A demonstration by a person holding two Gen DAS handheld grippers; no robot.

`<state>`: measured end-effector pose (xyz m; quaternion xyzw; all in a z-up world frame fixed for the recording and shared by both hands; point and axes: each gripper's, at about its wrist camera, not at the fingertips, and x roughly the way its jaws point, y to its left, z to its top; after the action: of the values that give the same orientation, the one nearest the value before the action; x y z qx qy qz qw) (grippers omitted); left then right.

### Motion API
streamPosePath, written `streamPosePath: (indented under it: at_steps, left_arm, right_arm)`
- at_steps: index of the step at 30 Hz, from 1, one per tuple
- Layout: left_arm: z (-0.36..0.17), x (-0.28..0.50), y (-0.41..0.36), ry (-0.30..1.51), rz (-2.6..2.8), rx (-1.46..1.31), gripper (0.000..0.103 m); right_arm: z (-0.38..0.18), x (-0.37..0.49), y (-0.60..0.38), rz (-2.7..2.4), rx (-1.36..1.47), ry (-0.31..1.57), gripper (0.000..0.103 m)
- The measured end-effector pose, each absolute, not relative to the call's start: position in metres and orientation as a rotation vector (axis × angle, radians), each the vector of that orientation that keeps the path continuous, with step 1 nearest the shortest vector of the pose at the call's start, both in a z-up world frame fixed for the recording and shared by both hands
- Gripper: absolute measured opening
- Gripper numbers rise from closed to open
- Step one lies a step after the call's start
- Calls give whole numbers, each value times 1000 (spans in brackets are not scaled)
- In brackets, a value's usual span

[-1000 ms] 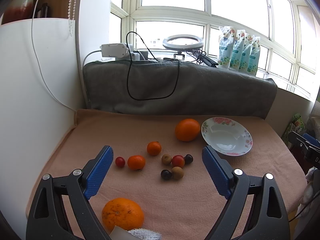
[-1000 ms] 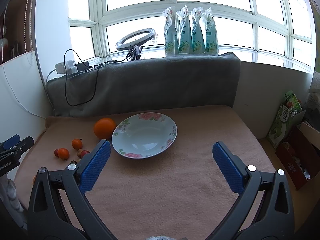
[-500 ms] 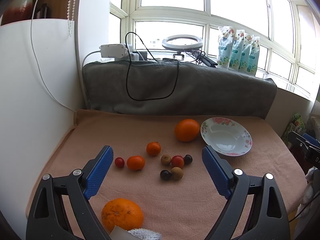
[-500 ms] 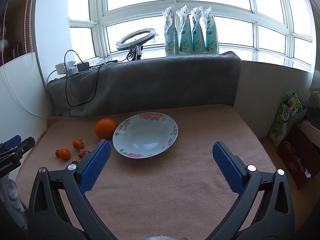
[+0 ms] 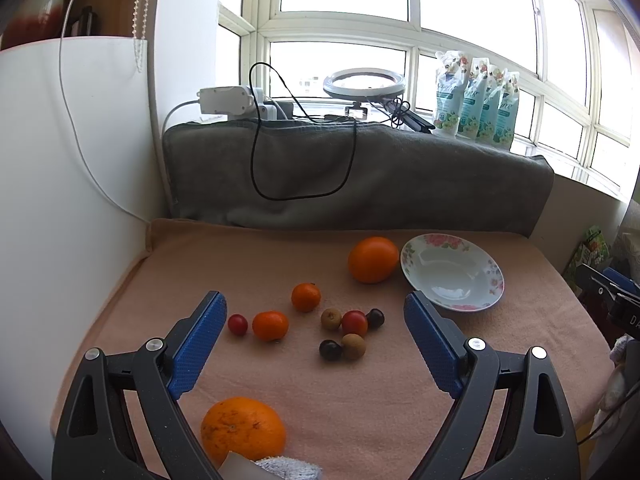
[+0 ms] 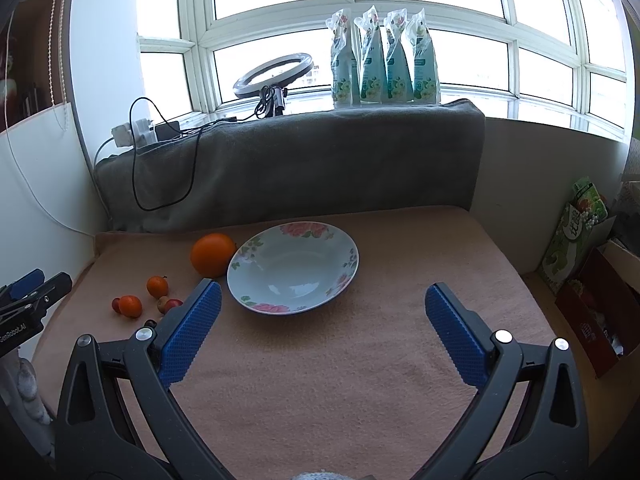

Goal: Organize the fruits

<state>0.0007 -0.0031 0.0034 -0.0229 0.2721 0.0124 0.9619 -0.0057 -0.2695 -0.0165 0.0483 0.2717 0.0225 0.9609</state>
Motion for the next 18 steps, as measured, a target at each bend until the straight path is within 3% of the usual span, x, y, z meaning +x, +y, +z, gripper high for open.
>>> streamPosePath:
  at_steps: [18]
  left_arm:
    - [-13, 19, -9, 597, -5, -74, 90]
  right_arm:
    - [-22, 19, -267, 123, 115, 599, 103]
